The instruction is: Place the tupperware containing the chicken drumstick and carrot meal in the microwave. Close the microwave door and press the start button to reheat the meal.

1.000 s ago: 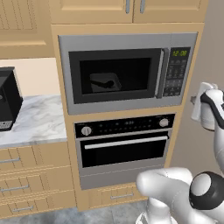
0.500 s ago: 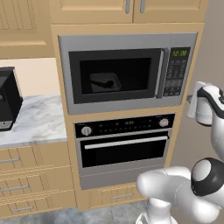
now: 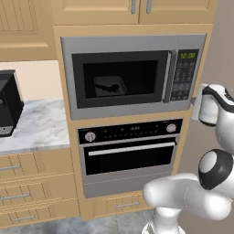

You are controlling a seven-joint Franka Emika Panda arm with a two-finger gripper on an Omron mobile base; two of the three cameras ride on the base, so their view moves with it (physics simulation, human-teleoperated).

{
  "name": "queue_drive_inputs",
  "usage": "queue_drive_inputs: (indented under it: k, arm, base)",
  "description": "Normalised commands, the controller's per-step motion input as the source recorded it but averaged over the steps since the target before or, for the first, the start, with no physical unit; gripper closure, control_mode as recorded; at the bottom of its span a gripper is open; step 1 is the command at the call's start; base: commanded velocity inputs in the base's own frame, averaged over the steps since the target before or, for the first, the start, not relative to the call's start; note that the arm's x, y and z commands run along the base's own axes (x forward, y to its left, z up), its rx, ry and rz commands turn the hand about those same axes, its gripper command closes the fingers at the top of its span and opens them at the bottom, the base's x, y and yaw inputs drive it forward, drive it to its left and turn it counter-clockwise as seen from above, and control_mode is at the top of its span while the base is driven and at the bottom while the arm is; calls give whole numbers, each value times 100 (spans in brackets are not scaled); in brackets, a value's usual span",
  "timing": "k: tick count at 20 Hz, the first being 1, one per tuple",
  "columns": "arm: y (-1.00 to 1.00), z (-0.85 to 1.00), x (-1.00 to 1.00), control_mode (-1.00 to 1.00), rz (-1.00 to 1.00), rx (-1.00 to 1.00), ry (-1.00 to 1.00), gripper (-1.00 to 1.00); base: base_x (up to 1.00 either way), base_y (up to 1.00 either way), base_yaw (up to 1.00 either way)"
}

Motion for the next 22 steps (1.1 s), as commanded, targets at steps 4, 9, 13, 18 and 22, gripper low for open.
queue_drive_inputs:
  k: [4, 9, 13, 18, 22]
  arm:
    - [0, -5, 27, -100, 0, 0, -2, 100]
    - [0, -2, 19, -100, 0, 0, -1, 100]
    - [0, 0, 18, -100, 0, 0, 0, 100]
    - [-2, -3, 6, -100, 0, 0, 0, 100]
    - [-1, -2, 23, -100, 0, 0, -1, 100]
  base:
    - [0, 0, 0]
    - [0, 0, 0]
    - [0, 0, 0]
    - [0, 0, 0]
    - [0, 0, 0]
